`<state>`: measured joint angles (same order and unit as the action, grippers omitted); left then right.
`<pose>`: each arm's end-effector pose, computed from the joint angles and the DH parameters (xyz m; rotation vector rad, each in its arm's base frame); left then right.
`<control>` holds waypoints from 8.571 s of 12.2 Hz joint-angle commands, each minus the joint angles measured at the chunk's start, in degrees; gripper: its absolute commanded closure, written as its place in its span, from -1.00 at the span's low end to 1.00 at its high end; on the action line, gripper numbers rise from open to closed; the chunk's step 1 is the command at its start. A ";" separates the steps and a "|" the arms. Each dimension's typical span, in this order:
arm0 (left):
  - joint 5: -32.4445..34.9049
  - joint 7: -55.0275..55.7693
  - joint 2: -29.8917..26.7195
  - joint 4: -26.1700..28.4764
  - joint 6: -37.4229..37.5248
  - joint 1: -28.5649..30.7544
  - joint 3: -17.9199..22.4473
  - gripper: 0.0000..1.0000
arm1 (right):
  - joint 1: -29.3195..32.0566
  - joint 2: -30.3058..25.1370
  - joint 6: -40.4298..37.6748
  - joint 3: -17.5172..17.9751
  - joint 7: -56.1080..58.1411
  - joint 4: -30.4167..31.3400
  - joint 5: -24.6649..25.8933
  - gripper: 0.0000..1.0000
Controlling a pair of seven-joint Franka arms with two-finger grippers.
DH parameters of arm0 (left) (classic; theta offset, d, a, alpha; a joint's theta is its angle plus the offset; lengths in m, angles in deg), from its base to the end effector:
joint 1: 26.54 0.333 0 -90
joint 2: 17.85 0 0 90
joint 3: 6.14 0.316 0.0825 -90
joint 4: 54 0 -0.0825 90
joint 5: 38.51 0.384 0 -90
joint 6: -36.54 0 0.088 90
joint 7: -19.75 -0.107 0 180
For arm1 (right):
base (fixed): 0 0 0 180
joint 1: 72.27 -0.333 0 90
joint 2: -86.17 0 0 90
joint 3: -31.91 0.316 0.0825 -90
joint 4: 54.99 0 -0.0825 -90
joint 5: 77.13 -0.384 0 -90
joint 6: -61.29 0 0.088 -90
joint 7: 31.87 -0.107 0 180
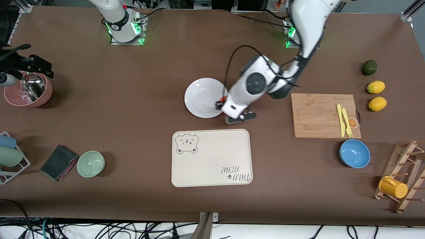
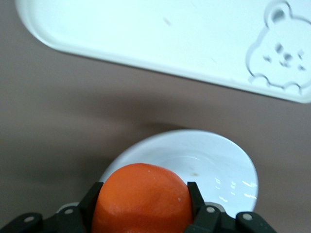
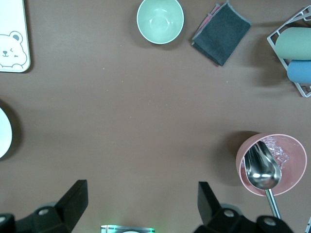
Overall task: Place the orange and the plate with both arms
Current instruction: 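Carry the orange with the left gripper over the white plate, then lower the orange onto the plate and open the left gripper, then withdraw the left gripper while the right gripper reaches toward the plate, then move the right gripper to the plate rim and grasp the rim, then slide the plate with the right gripper onto the bear tray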
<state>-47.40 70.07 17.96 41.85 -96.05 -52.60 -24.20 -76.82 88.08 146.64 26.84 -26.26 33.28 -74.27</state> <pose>0.5075 -0.4609 0.2600 2.8711 0.3928 -0.2801 0.5558 -0.0099 0.6136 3.0875 0.1341 -0.1343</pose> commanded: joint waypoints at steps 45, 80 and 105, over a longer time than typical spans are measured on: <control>6.16 -54.83 -35.10 0.83 38.02 22.20 21.05 -1.00 | 1.11 7.59 17.62 3.82 11.43 23.58 -38.26 -1.00; 5.55 -53.14 -30.09 -13.23 44.17 24.66 20.26 -1.00 | -5.13 30.26 69.16 31.26 45.72 36.45 -99.02 0.75; 5.72 -53.14 -29.30 -12.71 45.75 24.22 20.09 -1.00 | -6.18 51.27 69.42 25.02 33.33 -3.19 -80.74 1.00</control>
<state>-40.76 17.04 -11.66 29.86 -51.04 -28.29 -4.14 -82.50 137.95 215.47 51.84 8.44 32.37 -156.36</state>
